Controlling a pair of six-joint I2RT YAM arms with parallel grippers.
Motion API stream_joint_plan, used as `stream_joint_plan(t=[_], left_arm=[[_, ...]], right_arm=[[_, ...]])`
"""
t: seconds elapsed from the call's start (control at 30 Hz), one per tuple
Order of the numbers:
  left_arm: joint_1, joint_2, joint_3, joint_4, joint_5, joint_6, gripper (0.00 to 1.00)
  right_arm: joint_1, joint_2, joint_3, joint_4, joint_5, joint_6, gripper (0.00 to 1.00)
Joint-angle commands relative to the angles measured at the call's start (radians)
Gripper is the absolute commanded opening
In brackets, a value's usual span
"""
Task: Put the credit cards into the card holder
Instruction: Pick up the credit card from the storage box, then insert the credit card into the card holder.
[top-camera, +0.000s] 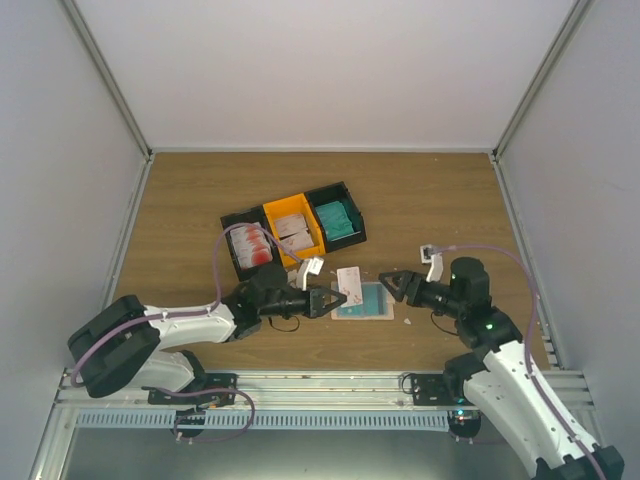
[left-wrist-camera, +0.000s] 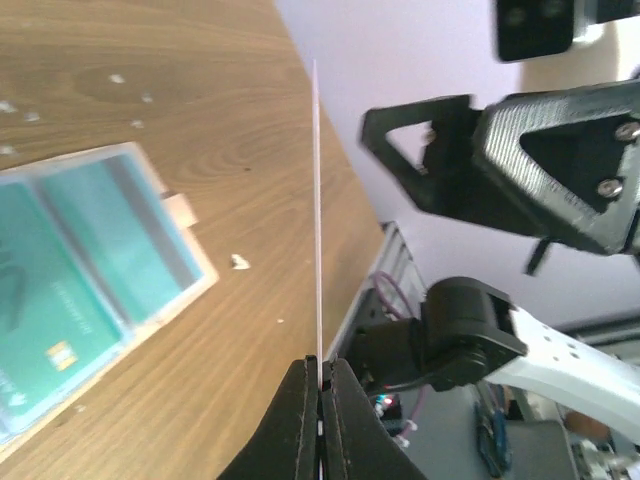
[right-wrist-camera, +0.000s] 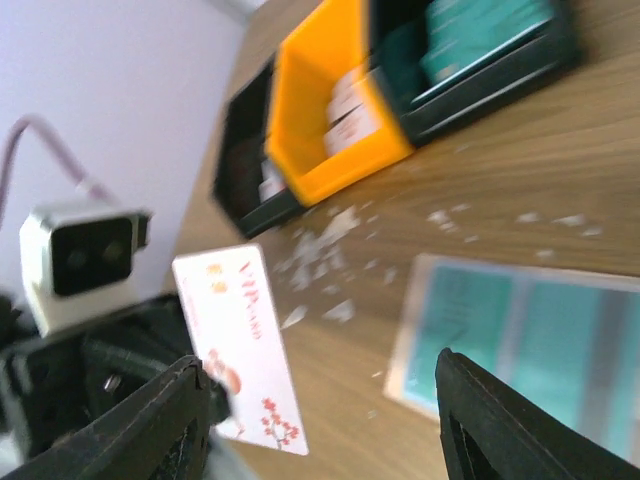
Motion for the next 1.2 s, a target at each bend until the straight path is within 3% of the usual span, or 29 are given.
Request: stream_joint_plan(t=[0.0, 0.1, 0.37, 0.73, 1.17], left_arm=[[-0.003, 0.005, 0.005, -0.068, -0.113, -0.004, 0.0], [-0.003, 0.048, 0.032, -0.081, -0.123, -0.018, 0.0], [-0.005, 0.15, 0.107, -0.089, -0.124, -0.015, 0.0], [-0.005, 0.328, 0.143, 0.044, -0.113, -0.119, 0.0], [-0.005, 0.382, 0.203, -0.052, -0.082, -0.163, 0.0]], right_arm=[[0.034, -0.011, 0.058, -0.233, 0.431, 0.0, 0.6], [0.086, 0.011, 0.052, -0.229, 0.57, 0.038, 0.59], [0.289, 0.314, 0.06, -0.223, 0.813, 0.121, 0.65], [0.329, 0.425, -0.035, -0.119, 0.725, 0.114, 0.5], [0.361, 0.543, 0.028, -0.159, 0.788, 0.067, 0.53]])
